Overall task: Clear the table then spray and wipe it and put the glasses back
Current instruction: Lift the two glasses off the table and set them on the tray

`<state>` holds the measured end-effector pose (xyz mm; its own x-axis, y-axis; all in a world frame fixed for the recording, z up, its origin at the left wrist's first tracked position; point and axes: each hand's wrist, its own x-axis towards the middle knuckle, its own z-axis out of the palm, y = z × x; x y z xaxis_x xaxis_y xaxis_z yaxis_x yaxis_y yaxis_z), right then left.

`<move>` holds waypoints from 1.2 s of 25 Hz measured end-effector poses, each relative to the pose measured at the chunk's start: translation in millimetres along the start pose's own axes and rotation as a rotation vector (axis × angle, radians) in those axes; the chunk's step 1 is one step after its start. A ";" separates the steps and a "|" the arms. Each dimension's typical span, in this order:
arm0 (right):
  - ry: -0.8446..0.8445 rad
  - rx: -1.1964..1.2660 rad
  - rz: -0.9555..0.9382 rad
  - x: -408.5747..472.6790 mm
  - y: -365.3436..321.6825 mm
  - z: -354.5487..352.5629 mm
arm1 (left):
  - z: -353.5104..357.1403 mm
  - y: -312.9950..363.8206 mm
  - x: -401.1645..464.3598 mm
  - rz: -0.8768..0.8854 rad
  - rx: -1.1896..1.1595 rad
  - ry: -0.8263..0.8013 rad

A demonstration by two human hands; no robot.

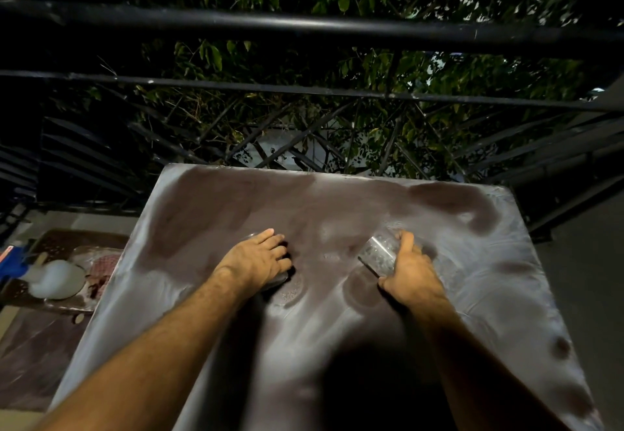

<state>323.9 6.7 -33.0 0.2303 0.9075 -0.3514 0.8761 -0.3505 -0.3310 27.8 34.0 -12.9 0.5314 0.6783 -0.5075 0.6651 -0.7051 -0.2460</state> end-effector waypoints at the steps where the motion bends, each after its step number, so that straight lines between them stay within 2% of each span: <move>1: 0.004 0.014 -0.009 -1.3 -0.5 -1.2 | 1.0 -1.1 -1.8 -0.011 0.002 0.024; 3: 0.016 0.036 -0.037 -2.9 -2.9 -4.9 | 0.8 -3.4 -9.1 -0.052 -0.027 0.051; 5: 0.027 0.063 -0.063 -3.7 -7.9 -10.3 | -1.8 -5.0 -18.1 -0.125 -0.153 0.084; 11: 0.137 0.160 -0.217 -14.5 -47.3 -23.3 | -28.1 -9.1 -51.2 -0.525 -0.876 0.375; 15: 0.218 0.158 -0.285 -21.0 -75.3 -22.2 | -29.1 -12.1 -64.3 -0.749 -1.122 0.454; 21: 0.262 0.133 -0.280 -31.1 -111.6 -15.8 | -11.8 -20.6 -82.2 -0.946 -1.315 0.591; 30: 0.179 0.100 -0.225 -52.7 -174.0 9.4 | 24.2 -39.4 -111.5 -0.952 -1.327 0.603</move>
<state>155.3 17.7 34.9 0.1145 0.9881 -0.1024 0.8694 -0.1495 -0.4710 -70.3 -18.9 33.4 -0.3696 0.9133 -0.1710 0.6130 0.3780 0.6938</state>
